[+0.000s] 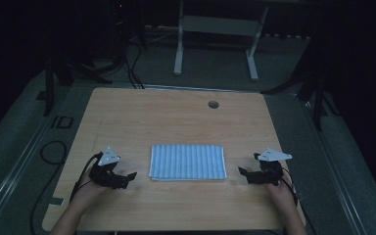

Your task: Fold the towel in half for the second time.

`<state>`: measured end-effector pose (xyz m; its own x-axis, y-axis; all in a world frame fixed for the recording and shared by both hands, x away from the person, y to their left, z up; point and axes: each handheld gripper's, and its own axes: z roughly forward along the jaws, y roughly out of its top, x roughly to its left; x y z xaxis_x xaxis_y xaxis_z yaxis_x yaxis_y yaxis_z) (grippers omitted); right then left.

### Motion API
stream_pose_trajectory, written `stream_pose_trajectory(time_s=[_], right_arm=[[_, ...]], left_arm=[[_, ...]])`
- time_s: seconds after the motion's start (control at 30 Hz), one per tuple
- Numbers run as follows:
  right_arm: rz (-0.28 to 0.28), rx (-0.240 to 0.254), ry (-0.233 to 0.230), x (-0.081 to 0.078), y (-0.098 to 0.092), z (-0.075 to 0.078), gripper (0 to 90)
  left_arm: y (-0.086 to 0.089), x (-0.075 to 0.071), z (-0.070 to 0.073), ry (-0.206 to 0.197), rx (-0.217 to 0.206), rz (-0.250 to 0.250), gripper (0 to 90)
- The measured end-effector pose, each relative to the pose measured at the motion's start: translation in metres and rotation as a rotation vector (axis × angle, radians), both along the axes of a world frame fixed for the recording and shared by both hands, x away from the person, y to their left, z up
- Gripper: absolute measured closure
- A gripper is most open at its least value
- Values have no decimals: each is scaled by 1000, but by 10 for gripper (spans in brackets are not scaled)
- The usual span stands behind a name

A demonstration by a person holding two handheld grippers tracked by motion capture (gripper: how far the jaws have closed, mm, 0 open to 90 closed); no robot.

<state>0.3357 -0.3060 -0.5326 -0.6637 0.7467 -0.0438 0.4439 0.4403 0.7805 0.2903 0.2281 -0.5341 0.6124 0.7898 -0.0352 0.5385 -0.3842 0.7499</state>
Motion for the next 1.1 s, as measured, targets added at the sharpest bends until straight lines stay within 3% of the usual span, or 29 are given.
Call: stream_pose_trajectory(time_s=[0.07,0.27,0.43,0.53,0.67,0.77,0.87,0.97,1.1], right_arm=[[-28,-8,2,-3,-6,-2,116],[-102,15,-18,-11,-28,-5,117],[-182,29,-45,-15,-45,-6,116],[-276,60,-44,-14,-57,-9,116],[-358,63,-51,-14,-68,-12,116],[-406,75,-52,-15,-75,-14,116],[-437,102,-83,-18,-80,-14,116],[-449,120,-109,-20,-83,-13,116],[-463,148,-136,-24,-87,-13,116]], left_arm=[[5,-2,-2,0,-23,18,99],[20,-9,-9,-3,-32,57,103],[35,-15,-11,-18,-61,125,103],[41,-18,-12,-19,-63,158,103],[48,-21,-15,-37,-80,195,103],[54,-22,-17,-59,-101,254,103],[58,-23,-17,-77,-115,314,102],[62,-25,-16,-119,-131,394,103],[67,-28,-13,-162,-151,465,103]])
